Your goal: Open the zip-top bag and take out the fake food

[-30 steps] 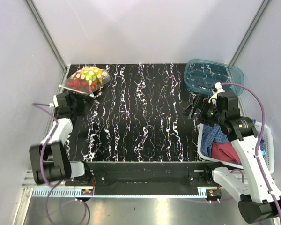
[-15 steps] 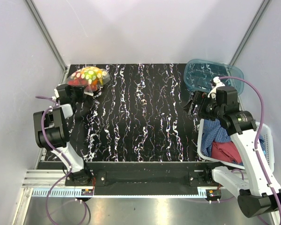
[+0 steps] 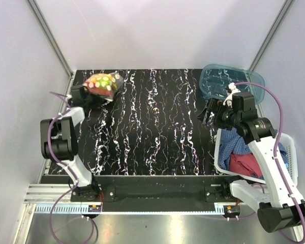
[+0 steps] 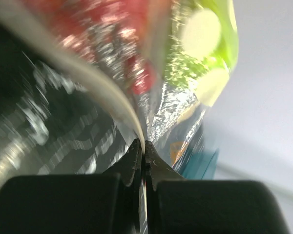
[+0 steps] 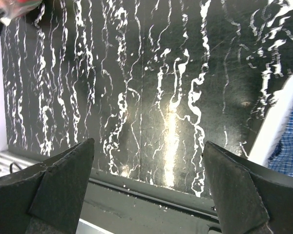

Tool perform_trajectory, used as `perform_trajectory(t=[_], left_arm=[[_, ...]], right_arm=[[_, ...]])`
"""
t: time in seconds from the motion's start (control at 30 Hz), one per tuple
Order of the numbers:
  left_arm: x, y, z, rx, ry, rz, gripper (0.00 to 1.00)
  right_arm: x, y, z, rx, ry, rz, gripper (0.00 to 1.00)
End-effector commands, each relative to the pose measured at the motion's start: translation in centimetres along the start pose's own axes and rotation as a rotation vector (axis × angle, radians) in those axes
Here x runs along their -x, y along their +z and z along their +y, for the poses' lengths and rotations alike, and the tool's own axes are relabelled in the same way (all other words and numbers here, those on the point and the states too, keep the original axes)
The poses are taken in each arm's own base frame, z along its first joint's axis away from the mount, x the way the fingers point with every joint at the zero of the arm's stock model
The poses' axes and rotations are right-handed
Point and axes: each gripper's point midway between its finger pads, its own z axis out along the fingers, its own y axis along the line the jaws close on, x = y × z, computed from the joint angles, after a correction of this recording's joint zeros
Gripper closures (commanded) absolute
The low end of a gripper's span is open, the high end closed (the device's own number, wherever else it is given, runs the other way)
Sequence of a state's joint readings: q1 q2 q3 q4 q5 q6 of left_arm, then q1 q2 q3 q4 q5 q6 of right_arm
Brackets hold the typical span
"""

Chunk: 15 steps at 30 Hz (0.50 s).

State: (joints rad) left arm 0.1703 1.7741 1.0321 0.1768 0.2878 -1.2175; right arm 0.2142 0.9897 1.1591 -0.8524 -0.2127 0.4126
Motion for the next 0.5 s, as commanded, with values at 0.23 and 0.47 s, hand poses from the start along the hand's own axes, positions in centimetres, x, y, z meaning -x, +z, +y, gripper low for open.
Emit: perform_trajectory(t=[0.23, 0.47], left_arm=[[-24.6, -8.2, -0.2, 0.004, 0.219, 0.424, 1.0], [-34.7, -10.9, -2.7, -0.062, 0.295, 0.634, 0.49]], right_arm=[[-2.1, 1.1, 0.8, 0.09, -0.014, 0.078, 0.0], [-3.2, 0.4, 0.8, 0.11, -0.018, 0.093, 0.0]])
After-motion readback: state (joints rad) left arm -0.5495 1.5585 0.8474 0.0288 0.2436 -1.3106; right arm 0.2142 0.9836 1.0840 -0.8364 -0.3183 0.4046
